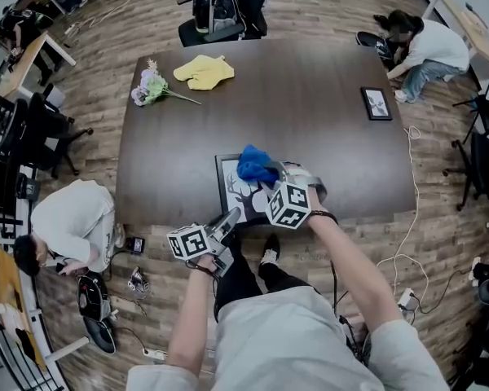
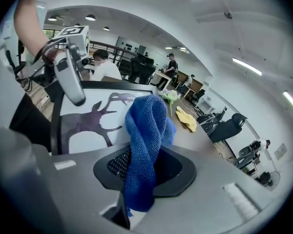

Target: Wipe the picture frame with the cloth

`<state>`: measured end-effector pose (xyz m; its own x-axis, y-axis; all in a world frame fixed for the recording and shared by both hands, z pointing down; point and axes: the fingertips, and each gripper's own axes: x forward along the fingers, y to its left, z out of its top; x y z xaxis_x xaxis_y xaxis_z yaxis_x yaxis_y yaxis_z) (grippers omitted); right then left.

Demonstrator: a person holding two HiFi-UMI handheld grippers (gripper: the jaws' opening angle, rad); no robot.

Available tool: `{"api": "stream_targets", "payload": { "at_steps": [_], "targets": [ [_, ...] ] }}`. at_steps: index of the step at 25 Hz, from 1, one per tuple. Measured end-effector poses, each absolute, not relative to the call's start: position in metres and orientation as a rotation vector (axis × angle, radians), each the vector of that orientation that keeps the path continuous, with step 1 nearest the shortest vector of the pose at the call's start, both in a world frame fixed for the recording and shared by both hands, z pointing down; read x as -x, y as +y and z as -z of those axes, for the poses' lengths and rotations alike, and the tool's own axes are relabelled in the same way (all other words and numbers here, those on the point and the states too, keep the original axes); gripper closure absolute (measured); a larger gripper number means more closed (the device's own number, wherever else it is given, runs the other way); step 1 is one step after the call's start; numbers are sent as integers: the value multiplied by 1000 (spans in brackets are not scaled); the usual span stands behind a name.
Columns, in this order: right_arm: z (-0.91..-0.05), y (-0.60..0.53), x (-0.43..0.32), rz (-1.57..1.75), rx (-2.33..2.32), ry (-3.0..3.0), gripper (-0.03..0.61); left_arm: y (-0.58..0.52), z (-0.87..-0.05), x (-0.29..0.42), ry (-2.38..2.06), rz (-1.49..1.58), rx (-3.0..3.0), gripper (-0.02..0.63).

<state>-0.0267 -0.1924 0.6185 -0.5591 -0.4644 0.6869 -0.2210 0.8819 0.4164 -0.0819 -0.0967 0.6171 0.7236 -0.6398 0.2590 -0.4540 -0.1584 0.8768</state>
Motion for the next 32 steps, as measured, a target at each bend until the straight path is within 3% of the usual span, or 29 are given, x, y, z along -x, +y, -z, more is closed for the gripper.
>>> {"api": "stream_targets", "payload": {
  "at_steps": [25, 32],
  "targets": [
    [-589, -61, 95, 764, -55, -2206, 489, -141, -611, 106, -945, 424, -1661, 542],
    [-602, -81, 68, 665, -71, -2199, 489, -139, -606, 102, -918, 389, -1702, 541]
  ]
}}
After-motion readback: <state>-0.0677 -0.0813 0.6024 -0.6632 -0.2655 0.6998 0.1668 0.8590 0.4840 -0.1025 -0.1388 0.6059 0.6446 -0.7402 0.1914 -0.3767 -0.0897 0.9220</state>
